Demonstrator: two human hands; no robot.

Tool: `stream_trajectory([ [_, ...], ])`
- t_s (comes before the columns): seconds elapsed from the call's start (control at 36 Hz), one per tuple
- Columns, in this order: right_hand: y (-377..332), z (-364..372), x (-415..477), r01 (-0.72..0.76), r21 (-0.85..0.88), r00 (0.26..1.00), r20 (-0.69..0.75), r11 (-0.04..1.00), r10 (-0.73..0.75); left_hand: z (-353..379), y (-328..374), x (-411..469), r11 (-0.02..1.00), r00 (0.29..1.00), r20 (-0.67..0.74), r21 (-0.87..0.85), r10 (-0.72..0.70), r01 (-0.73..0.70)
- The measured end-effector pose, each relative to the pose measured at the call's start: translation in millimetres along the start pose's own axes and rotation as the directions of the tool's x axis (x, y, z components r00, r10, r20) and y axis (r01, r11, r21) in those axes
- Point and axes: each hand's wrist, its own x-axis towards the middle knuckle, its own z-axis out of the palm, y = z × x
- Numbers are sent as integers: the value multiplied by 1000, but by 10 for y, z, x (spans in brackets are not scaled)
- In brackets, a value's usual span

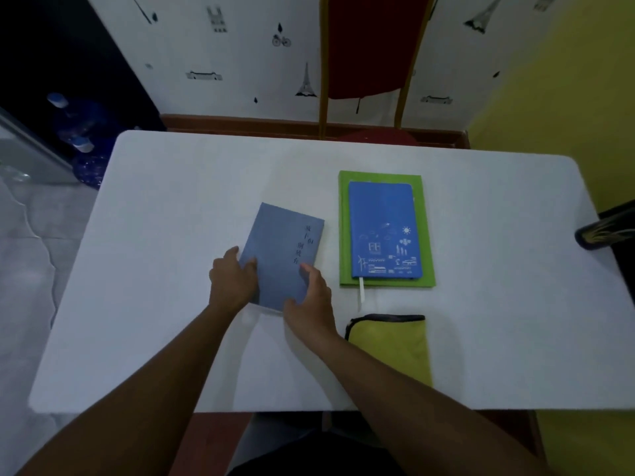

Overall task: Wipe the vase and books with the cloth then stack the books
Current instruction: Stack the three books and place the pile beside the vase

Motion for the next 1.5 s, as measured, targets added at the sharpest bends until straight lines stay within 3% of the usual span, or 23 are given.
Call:
stream_trajectory([
  [0.17,46,-83,40,-48,80,998,-32,996,51,13,-32,-47,983,997,40,-167,-68,73],
  [0.36,15,-210,73,43,153,997,-76,987,-31,-61,110,-29,941,999,39,-336,-23,35],
  [0.56,-193,-639,285,208,161,936,-321,965,-148,35,594,-5,890,996,54,-455,75,-42],
  [0.75,-80,-1424,457,184,168,894,-439,969,-93,457,1180,-48,918,972,136,-376,189,-126],
  [0.94,127,-1945,587,120,176,916,-400,977,-41,959,1519,-82,931,974,154,-349,166,-103],
  [1.22,352,-2035,769,-26,14,952,-303,1000,29,1188,1517,-93,977,972,107,-74,207,-200],
  [1.5,371,-2090,759,-5,83,952,-305,997,30,1195,1554,-128,973,962,143,-55,231,-226],
])
